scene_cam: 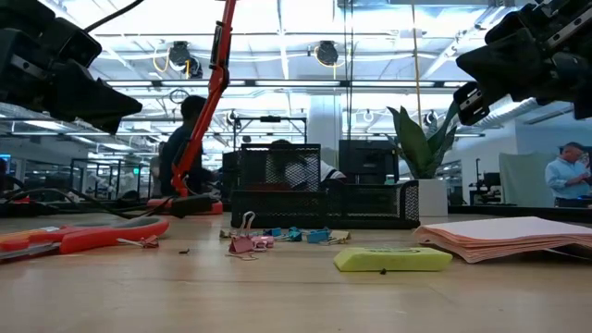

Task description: Pick and place office supplies into organizer

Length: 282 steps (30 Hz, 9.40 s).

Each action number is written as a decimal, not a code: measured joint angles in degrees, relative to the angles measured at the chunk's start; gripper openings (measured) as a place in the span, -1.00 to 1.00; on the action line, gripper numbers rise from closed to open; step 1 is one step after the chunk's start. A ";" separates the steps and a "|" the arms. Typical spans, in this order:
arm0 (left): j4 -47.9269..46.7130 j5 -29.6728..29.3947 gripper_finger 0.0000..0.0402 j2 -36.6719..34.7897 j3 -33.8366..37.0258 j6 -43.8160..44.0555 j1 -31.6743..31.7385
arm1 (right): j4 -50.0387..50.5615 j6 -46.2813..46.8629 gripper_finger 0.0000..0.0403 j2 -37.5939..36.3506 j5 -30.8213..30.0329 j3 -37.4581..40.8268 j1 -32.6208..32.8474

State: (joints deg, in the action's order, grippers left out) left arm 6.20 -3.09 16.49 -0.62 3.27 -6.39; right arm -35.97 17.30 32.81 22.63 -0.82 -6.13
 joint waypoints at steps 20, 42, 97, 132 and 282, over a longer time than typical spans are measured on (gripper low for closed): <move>7.80 0.03 -0.77 -0.02 0.00 0.45 0.00 | -3.02 -0.60 -0.98 -0.02 -0.26 0.00 0.00; 14.43 -10.34 -0.77 -0.02 0.00 -9.22 0.00 | 19.87 -9.25 -0.74 10.45 -22.21 -21.03 17.79; 21.35 -20.94 -0.77 0.00 0.00 -14.73 -0.01 | 32.96 6.40 0.18 80.50 -42.08 -62.24 41.36; 20.94 -20.92 -0.77 0.00 0.00 -13.27 0.00 | 28.26 2.04 -0.76 80.94 -40.44 -62.12 40.76; 18.29 -20.94 -0.77 0.00 0.00 -12.63 0.00 | 20.49 -23.18 -0.99 43.12 -50.11 -50.22 35.73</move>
State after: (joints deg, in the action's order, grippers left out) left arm 24.49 -24.03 16.49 -0.62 -9.36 -6.40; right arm -15.48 -5.87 75.93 -27.47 -51.04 29.60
